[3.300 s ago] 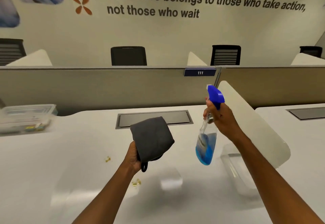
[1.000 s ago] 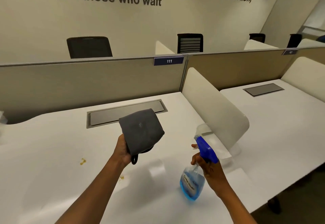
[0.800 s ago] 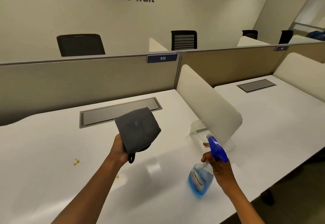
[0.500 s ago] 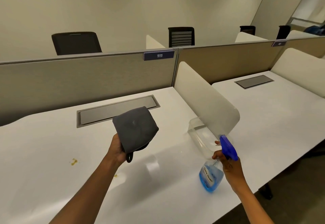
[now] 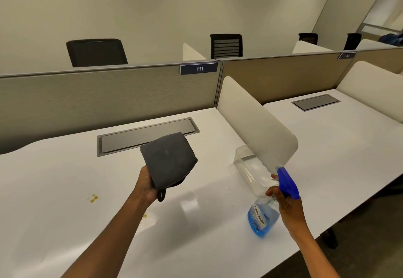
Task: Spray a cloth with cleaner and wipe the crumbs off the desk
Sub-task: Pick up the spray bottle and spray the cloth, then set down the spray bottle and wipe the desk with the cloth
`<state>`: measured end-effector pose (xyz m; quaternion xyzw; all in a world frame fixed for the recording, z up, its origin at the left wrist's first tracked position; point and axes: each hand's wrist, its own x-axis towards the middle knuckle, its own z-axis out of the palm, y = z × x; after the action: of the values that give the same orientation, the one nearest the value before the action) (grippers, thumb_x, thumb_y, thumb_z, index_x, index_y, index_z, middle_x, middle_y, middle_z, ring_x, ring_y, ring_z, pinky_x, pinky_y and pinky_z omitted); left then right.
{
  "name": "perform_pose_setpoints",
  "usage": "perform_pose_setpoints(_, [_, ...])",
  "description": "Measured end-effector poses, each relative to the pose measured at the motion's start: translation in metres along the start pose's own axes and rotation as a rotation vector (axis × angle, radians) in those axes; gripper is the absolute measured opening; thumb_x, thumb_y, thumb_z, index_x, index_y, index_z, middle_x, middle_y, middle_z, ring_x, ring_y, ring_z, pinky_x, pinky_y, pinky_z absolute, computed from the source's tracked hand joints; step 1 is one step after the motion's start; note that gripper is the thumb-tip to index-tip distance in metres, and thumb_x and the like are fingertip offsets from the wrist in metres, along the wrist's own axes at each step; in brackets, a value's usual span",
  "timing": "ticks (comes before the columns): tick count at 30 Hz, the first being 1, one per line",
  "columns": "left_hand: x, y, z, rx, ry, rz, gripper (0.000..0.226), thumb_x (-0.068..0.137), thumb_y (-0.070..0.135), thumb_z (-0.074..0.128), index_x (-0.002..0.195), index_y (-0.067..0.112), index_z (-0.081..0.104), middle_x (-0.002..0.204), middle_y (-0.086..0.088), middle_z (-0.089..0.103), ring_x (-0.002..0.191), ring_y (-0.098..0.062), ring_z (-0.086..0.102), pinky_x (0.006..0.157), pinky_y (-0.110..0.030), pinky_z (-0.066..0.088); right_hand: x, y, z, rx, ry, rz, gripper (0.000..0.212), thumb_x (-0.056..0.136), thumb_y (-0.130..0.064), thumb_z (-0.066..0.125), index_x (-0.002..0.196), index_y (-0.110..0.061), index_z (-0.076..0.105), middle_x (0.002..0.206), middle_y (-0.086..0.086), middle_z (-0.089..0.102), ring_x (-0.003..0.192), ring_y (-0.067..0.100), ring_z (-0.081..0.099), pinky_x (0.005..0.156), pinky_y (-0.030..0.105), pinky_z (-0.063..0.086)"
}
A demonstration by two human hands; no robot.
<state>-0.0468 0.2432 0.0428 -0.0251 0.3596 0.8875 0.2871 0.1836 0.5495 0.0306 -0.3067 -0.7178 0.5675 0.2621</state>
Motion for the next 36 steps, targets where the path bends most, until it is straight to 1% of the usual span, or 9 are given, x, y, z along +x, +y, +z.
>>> perform_pose_setpoints(4, [-0.003, 0.001, 0.0, -0.009, -0.026, -0.011, 0.02, 0.072, 0.019, 0.062, 0.081, 0.017, 0.08, 0.082, -0.004, 0.078, 0.071, -0.022, 0.074, 0.056, -0.036, 0.06, -0.002, 0.002, -0.002, 0.004, 0.017, 0.01, 0.027, 0.094, 0.006, 0.046, 0.092, -0.016, 0.061, 0.079, -0.013, 0.074, 0.083, -0.001, 0.069, 0.075, 0.012, 0.053])
perform_pose_setpoints(7, [-0.006, 0.004, -0.001, -0.011, -0.051, -0.014, 0.02, 0.07, 0.019, 0.063, 0.08, 0.017, 0.08, 0.081, -0.004, 0.078, 0.07, -0.022, 0.075, 0.055, -0.036, 0.059, -0.007, 0.004, -0.002, 0.012, 0.015, 0.045, 0.02, 0.092, -0.002, 0.052, 0.108, -0.012, 0.059, 0.087, -0.01, 0.075, 0.086, 0.005, 0.07, 0.077, 0.014, 0.054])
perform_pose_setpoints(12, [-0.011, 0.006, -0.008, -0.024, -0.055, -0.031, 0.02, 0.07, 0.019, 0.064, 0.081, 0.017, 0.08, 0.083, -0.005, 0.078, 0.071, -0.024, 0.075, 0.057, -0.037, 0.06, -0.026, 0.006, 0.002, -0.025, 0.176, 0.057, 0.041, 0.088, -0.013, 0.063, 0.126, -0.006, 0.05, 0.119, 0.013, 0.06, 0.108, 0.028, 0.056, 0.088, 0.037, 0.046])
perform_pose_setpoints(15, [-0.015, 0.007, -0.011, -0.025, -0.056, -0.036, 0.02, 0.069, 0.019, 0.065, 0.082, 0.017, 0.08, 0.083, -0.004, 0.078, 0.073, -0.023, 0.075, 0.057, -0.037, 0.06, -0.046, 0.012, 0.011, -0.03, 0.304, 0.089, 0.058, 0.081, -0.038, 0.064, 0.131, -0.015, 0.046, 0.126, 0.013, 0.058, 0.112, 0.029, 0.056, 0.085, 0.036, 0.045])
perform_pose_setpoints(18, [-0.018, 0.009, -0.015, -0.027, -0.062, -0.05, 0.021, 0.067, 0.018, 0.067, 0.084, 0.017, 0.08, 0.085, -0.005, 0.078, 0.075, -0.023, 0.075, 0.059, -0.039, 0.06, -0.07, 0.019, 0.026, 0.01, 0.422, 0.195, 0.072, 0.072, -0.055, 0.065, 0.133, -0.024, 0.041, 0.131, 0.011, 0.054, 0.108, 0.025, 0.056, 0.082, 0.036, 0.048])
perform_pose_setpoints(23, [-0.025, 0.013, -0.025, -0.035, -0.029, -0.053, 0.021, 0.07, 0.019, 0.065, 0.084, 0.016, 0.08, 0.086, -0.005, 0.078, 0.075, -0.022, 0.075, 0.06, -0.037, 0.06, -0.108, 0.03, 0.057, 0.144, 0.519, 0.464, 0.081, 0.068, -0.054, 0.068, 0.135, -0.018, 0.038, 0.133, 0.017, 0.051, 0.114, 0.035, 0.055, 0.091, 0.048, 0.048])
perform_pose_setpoints(29, [-0.04, 0.021, -0.04, -0.04, -0.018, -0.066, 0.02, 0.07, 0.018, 0.065, 0.082, 0.014, 0.08, 0.085, -0.006, 0.078, 0.074, -0.023, 0.075, 0.06, -0.036, 0.06, -0.149, 0.02, 0.119, 0.272, 0.227, 0.561, 0.055, 0.08, -0.046, 0.06, 0.123, -0.014, 0.05, 0.128, 0.021, 0.057, 0.105, 0.034, 0.057, 0.092, 0.048, 0.045])
perform_pose_setpoints(33, [-0.051, 0.025, -0.048, -0.035, 0.003, -0.077, 0.019, 0.07, 0.016, 0.063, 0.079, 0.014, 0.08, 0.08, -0.005, 0.078, 0.07, -0.021, 0.074, 0.059, -0.033, 0.059, -0.159, 0.001, 0.162, 0.417, -0.071, 0.682, 0.057, 0.072, -0.051, 0.062, 0.117, -0.017, 0.059, 0.115, 0.013, 0.063, 0.105, 0.032, 0.061, 0.088, 0.044, 0.05])
perform_pose_setpoints(36, [-0.061, 0.027, -0.055, -0.018, 0.042, -0.062, 0.02, 0.07, 0.018, 0.063, 0.079, 0.013, 0.08, 0.081, -0.005, 0.078, 0.07, -0.021, 0.074, 0.058, -0.031, 0.059, -0.161, -0.012, 0.192, 0.576, -0.256, 0.741, 0.05, 0.083, -0.05, 0.059, 0.122, -0.018, 0.059, 0.121, 0.01, 0.064, 0.11, 0.03, 0.063, 0.09, 0.044, 0.052])
